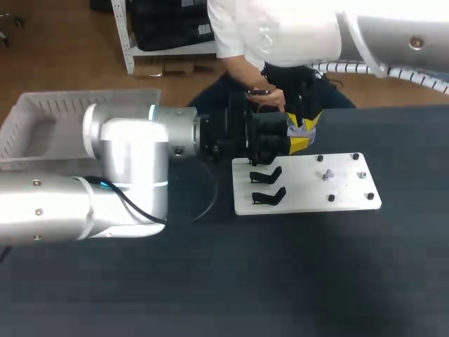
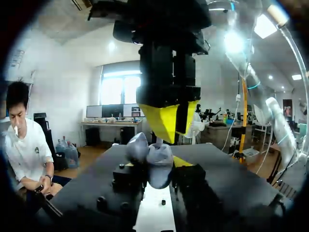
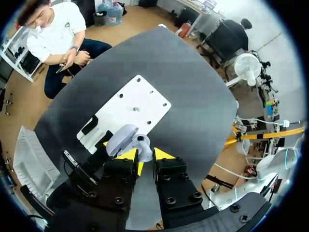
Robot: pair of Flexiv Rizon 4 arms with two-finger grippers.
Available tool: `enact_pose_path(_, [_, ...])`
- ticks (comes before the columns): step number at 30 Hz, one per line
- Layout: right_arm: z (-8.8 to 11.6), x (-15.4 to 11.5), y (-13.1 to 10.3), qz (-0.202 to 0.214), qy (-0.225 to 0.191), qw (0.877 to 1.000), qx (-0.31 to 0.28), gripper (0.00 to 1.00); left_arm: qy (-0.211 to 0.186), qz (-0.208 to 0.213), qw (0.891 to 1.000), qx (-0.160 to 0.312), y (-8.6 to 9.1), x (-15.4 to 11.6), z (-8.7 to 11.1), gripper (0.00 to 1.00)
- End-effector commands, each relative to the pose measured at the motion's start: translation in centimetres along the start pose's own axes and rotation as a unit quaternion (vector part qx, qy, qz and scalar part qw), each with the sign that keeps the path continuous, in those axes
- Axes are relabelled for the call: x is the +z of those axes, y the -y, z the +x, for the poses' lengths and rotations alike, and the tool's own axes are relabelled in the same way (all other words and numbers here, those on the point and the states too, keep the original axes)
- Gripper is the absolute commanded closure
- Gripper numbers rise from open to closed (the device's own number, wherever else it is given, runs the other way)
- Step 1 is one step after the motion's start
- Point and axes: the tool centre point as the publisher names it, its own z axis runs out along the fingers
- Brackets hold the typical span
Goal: Pick up each earbud case from the left stands, insert the matching earbuds, close the lid, and place the case in the box.
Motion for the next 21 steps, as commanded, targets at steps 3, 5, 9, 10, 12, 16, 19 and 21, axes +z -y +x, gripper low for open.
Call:
enact_pose_path(3, [-0.13, 0.14, -0.01, 0.004, -0.002, 1.0, 0.004, 1.0, 0.004, -0.003, 1.0, 0.002, 0.09, 0.01, 0.14, 1.0])
enact_pose_path(5, [-0.19, 0.23, 0.01, 0.006, -0.001, 1.0, 0.006, 1.0, 0.004, -0.003, 1.0, 0.002, 0.09, 0.01, 0.14, 1.0])
enact_pose_path(9, [-0.3, 0.31, -0.01, 0.005, -0.002, 1.0, 0.008, 1.0, 0.004, -0.003, 1.0, 0.002, 0.09, 0.01, 0.14, 1.0])
enact_pose_path(10, [-0.31, 0.32, -0.01, 0.005, -0.002, 1.0, 0.008, 1.0, 0.004, -0.003, 1.0, 0.002, 0.09, 0.01, 0.14, 1.0])
enact_pose_path(12, [-0.34, 0.34, -0.07, 0.005, -0.002, 1.0, 0.008, 1.0, 0.004, -0.003, 1.0, 0.002, 0.09, 0.01, 0.14, 1.0])
enact_pose_path(16, [-0.34, 0.37, -0.25, 0.005, -0.003, 1.0, 0.006, 1.0, 0.004, -0.003, 1.0, 0.002, 0.09, 0.01, 0.14, 1.0])
enact_pose_path(19, [-0.35, 0.38, -0.35, 0.005, -0.003, 1.0, 0.005, 1.0, 0.004, -0.003, 1.0, 0.002, 0.09, 0.01, 0.14, 1.0])
enact_pose_path(21, [-0.36, 0.43, -0.41, 0.005, -0.003, 1.0, 0.005, 1.0, 0.004, -0.003, 1.0, 0.002, 0.09, 0.01, 0.14, 1.0])
